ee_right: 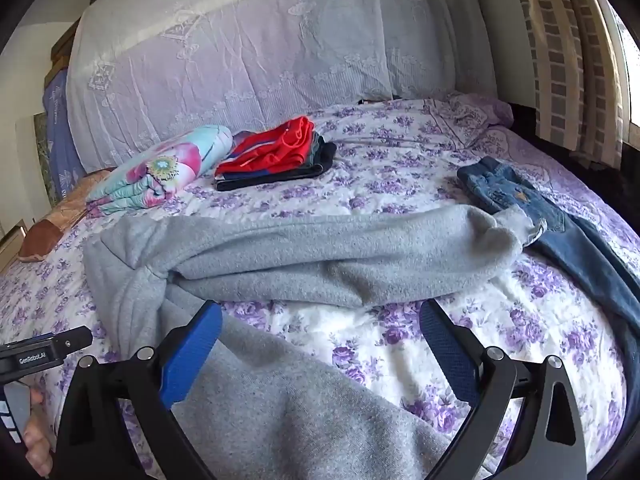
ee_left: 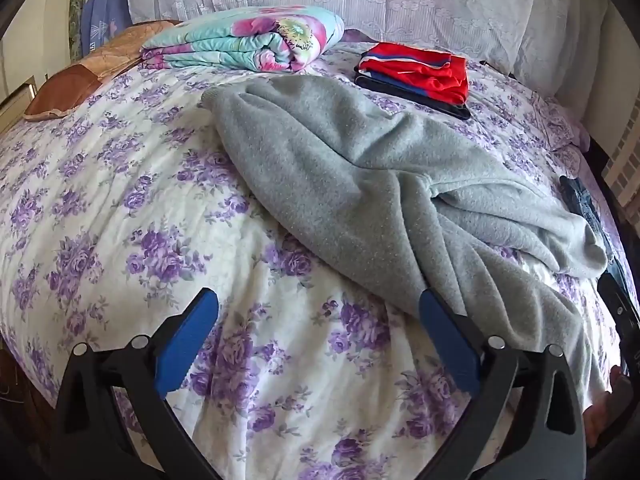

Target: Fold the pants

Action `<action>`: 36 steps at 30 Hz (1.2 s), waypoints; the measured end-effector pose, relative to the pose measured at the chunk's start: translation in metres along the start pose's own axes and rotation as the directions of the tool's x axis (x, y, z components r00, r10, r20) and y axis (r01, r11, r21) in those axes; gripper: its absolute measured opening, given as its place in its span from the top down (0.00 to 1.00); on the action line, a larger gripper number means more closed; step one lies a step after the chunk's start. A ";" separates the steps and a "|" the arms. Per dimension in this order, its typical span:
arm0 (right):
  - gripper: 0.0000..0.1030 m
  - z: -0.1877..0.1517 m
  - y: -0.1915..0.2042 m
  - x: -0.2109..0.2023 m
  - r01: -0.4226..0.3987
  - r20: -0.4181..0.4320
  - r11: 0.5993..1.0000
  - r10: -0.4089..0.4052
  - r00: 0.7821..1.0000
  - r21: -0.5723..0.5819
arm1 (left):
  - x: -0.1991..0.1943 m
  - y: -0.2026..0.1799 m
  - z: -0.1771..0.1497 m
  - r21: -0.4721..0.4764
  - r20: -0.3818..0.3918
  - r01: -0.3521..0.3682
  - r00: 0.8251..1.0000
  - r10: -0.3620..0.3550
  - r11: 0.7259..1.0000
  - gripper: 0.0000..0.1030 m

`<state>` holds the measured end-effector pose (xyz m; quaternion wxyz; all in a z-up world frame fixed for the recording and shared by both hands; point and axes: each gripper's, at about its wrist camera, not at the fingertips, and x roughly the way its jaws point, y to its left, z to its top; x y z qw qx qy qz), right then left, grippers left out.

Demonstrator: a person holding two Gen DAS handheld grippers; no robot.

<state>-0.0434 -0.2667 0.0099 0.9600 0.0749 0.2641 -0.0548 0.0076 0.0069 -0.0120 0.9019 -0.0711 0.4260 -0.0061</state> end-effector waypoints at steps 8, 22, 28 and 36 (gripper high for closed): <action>0.03 0.005 -0.012 0.001 -0.004 -0.011 1.000 0.004 1.000 0.008 | -0.009 -0.015 0.000 0.075 0.046 -0.021 0.999 0.018 0.997 0.05; 0.03 -0.006 0.003 0.011 0.020 -0.042 0.999 -0.022 0.999 -0.042 | -0.003 -0.004 0.000 0.027 0.036 0.010 0.999 -0.011 1.000 0.05; 0.03 -0.008 0.003 0.011 0.038 -0.039 0.998 -0.041 0.998 -0.054 | -0.003 0.000 -0.002 0.025 0.047 -0.014 0.999 0.013 1.000 0.05; 0.03 -0.009 0.006 0.010 0.048 -0.037 0.996 -0.051 0.998 -0.076 | -0.003 0.009 -0.005 0.012 0.043 -0.012 0.999 0.012 1.000 0.05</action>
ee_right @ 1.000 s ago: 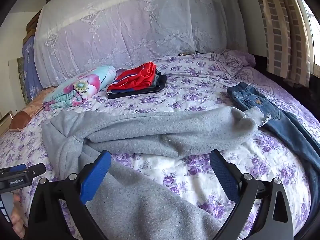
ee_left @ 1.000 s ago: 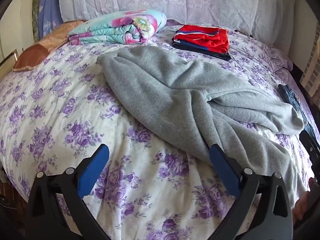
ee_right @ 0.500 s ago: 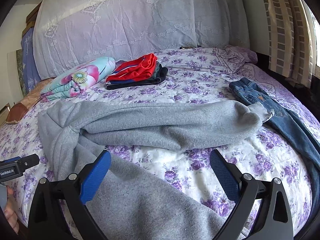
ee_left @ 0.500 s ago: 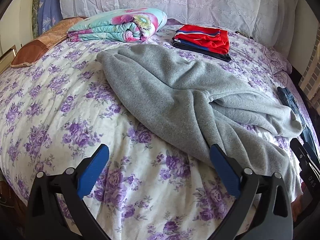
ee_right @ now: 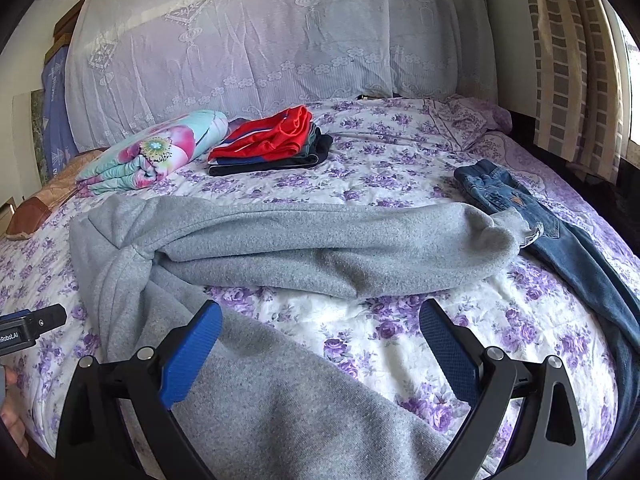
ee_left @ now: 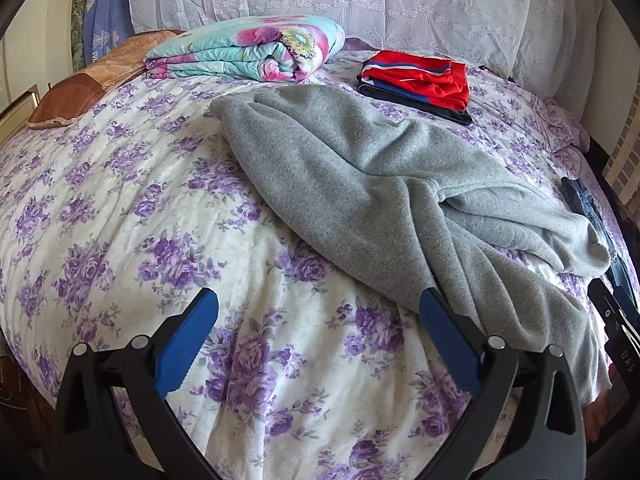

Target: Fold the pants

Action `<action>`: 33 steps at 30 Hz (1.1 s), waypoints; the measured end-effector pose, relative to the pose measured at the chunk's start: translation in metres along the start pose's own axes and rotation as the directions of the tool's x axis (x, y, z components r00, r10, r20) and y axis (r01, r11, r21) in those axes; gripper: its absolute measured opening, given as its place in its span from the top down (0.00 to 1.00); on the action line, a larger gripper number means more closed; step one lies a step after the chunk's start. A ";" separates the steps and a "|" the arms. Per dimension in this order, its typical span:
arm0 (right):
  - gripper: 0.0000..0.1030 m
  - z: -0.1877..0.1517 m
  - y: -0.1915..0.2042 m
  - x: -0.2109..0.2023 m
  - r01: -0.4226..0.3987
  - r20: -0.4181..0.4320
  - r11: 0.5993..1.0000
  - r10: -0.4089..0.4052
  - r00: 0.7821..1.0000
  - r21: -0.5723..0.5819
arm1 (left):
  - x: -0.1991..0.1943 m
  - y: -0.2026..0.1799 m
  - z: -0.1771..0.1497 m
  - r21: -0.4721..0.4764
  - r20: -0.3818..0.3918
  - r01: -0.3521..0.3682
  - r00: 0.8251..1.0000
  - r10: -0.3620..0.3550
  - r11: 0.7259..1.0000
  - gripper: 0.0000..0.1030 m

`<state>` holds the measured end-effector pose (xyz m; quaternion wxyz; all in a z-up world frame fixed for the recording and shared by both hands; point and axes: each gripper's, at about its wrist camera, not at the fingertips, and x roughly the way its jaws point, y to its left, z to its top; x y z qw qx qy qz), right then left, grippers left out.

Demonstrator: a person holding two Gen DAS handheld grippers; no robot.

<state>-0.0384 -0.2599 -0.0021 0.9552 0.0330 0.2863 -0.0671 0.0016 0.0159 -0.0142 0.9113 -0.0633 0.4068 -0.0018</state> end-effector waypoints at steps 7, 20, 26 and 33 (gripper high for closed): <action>0.03 -0.001 0.003 0.000 0.002 0.002 1.000 -0.002 1.000 -0.010 | -0.001 0.001 -0.001 -0.003 -0.003 -0.005 1.000 0.005 1.000 0.05; 0.03 -0.001 0.001 0.000 0.006 -0.001 1.000 -0.006 1.000 -0.013 | 0.008 0.005 -0.002 -0.011 -0.029 -0.001 1.000 0.001 1.000 0.05; 0.03 -0.003 0.001 0.002 0.005 -0.004 1.000 -0.005 1.000 -0.019 | 0.010 0.009 -0.003 -0.019 -0.032 0.000 0.999 0.000 1.000 0.05; 0.03 -0.003 0.002 0.002 0.005 -0.003 1.000 -0.005 1.000 -0.020 | 0.010 0.010 -0.003 -0.020 -0.035 0.000 0.999 -0.001 1.000 0.05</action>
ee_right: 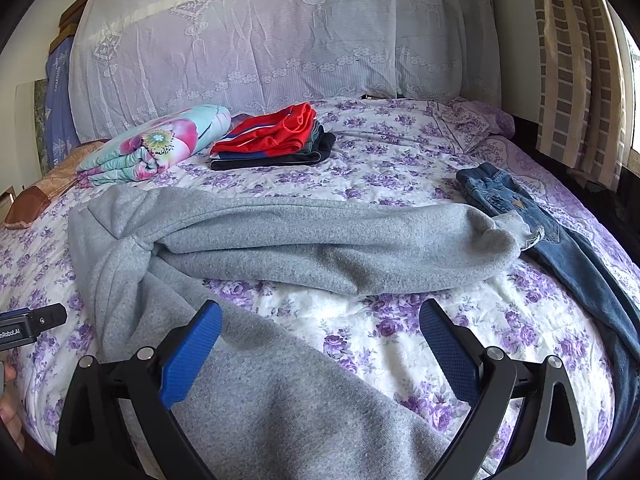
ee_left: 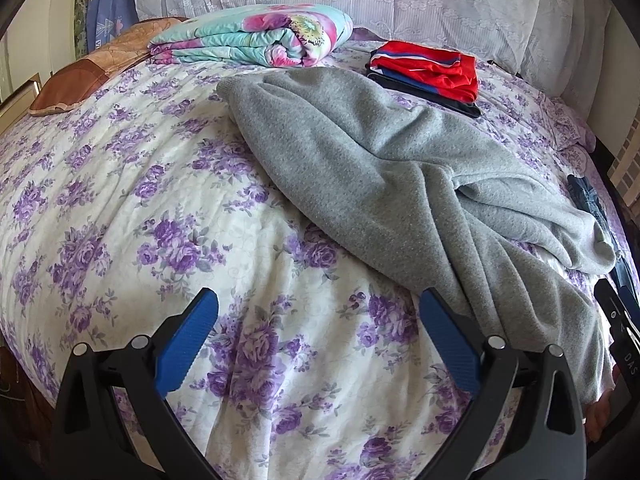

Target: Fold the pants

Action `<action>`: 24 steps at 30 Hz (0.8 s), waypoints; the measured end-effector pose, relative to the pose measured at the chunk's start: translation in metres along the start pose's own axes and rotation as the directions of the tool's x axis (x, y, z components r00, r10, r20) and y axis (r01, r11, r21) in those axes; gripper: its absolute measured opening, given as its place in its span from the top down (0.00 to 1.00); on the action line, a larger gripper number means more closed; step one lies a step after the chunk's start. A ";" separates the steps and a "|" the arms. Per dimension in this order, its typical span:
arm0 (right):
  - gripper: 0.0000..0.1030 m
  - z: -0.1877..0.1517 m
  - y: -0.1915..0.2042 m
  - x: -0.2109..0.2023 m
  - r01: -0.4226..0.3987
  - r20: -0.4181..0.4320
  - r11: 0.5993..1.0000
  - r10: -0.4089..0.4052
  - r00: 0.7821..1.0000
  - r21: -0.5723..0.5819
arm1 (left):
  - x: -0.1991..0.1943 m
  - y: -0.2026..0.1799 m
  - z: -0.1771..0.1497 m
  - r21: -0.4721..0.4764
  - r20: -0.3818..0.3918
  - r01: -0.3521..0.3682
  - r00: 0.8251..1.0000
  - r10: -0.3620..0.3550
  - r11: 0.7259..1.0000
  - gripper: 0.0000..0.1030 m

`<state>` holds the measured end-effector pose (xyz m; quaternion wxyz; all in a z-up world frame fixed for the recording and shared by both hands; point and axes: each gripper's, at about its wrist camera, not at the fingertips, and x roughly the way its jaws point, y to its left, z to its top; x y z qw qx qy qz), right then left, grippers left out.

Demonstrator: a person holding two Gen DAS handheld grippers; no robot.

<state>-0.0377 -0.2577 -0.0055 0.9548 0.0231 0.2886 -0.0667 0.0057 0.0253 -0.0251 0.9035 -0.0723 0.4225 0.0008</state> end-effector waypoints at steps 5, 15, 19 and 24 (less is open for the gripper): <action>0.03 0.000 0.001 0.000 0.000 -0.001 1.000 0.000 1.000 -0.009 | 0.002 0.001 -0.001 0.001 -0.003 0.000 1.000 0.000 1.000 0.05; 0.03 -0.003 0.002 0.003 0.020 -0.014 0.999 -0.020 1.000 -0.032 | 0.016 0.016 -0.004 -0.039 -0.038 0.018 0.999 -0.019 0.999 0.05; 0.03 -0.005 0.004 0.004 0.021 -0.016 0.999 -0.022 1.000 -0.042 | 0.015 0.016 -0.005 -0.037 -0.031 0.018 0.999 -0.019 0.999 0.05; 0.03 -0.002 -0.009 -0.008 -0.128 -0.025 0.989 0.126 0.992 -0.074 | 0.016 0.016 0.006 0.003 -0.023 0.013 1.000 -0.013 1.000 0.05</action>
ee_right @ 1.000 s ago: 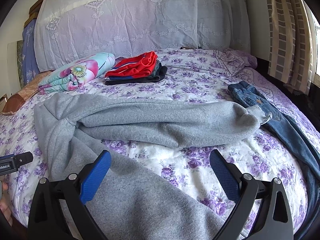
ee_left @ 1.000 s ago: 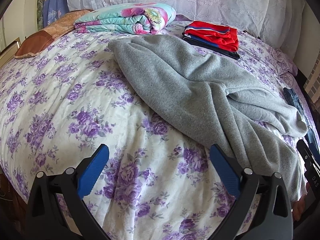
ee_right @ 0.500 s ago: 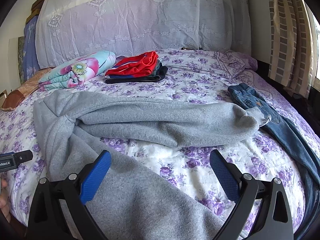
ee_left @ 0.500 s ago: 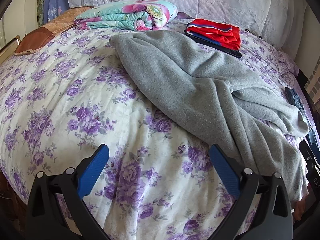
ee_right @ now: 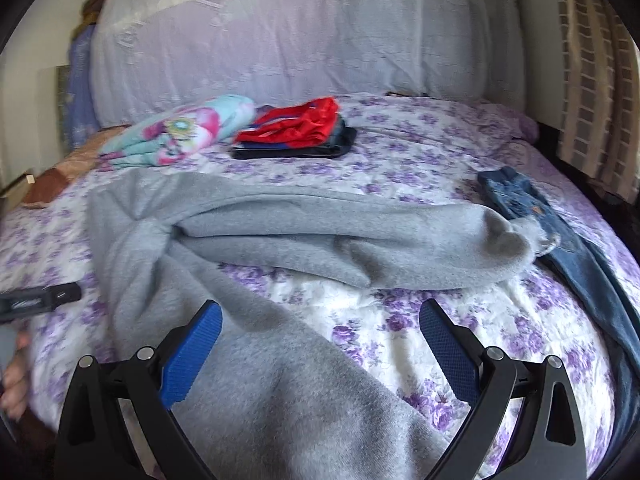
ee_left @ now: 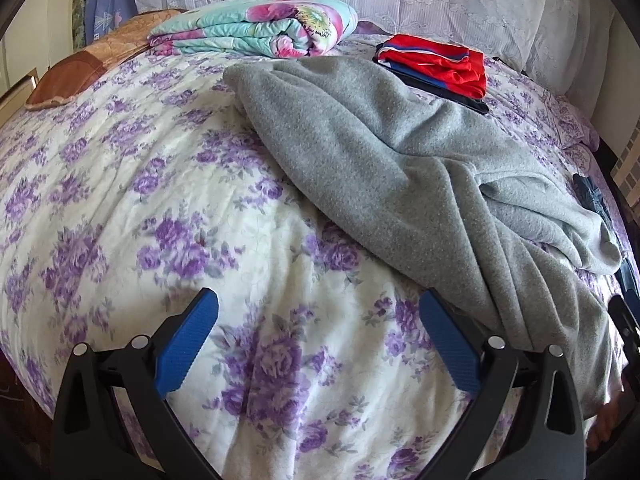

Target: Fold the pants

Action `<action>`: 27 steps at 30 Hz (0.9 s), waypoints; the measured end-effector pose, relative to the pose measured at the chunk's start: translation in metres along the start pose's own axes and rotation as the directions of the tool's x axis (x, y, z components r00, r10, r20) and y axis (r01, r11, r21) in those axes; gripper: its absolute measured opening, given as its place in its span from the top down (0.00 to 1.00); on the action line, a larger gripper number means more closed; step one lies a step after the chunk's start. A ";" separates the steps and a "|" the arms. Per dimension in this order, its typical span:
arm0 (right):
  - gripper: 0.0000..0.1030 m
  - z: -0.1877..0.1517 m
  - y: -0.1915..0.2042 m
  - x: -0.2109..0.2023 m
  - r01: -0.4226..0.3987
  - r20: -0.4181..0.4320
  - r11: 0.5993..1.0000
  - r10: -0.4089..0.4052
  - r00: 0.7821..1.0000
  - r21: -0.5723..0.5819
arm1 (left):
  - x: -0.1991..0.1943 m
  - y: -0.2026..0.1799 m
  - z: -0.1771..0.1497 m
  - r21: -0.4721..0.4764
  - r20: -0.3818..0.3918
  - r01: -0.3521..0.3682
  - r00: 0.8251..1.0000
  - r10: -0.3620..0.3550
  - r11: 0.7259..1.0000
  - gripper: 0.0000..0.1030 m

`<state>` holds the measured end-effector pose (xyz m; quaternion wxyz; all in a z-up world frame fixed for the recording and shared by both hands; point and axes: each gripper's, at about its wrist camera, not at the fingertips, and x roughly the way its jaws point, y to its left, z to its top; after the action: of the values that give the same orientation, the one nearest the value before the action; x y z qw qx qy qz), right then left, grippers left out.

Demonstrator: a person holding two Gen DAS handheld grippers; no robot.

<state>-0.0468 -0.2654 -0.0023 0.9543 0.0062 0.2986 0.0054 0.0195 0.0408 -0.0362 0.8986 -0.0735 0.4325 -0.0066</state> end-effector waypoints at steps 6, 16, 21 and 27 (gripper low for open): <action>0.03 -0.023 -0.057 -0.054 -0.137 -0.051 0.990 0.135 0.990 -0.039 | 0.022 0.016 0.038 -0.041 -0.050 0.117 0.992 -0.119 0.992 0.05; 0.13 -0.101 -0.065 -0.045 -0.247 -0.268 0.962 0.209 0.940 -0.118 | 0.072 0.004 0.078 -0.045 -0.112 0.230 0.966 -0.233 0.972 0.05; 0.78 -0.092 -0.054 -0.054 -0.327 -0.249 0.942 0.301 0.920 -0.069 | 0.087 0.001 0.087 -0.080 -0.115 0.275 0.952 -0.282 0.958 0.05; 0.87 -0.027 -0.097 -0.061 -0.334 -0.067 0.938 0.340 0.938 0.092 | 0.078 0.009 0.089 -0.140 -0.074 0.276 0.955 -0.288 0.951 0.39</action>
<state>-0.1114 -0.3632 0.0083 0.9253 0.0948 0.3318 0.1573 0.1373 0.0551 -0.0436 0.8606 -0.1916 0.4587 -0.1107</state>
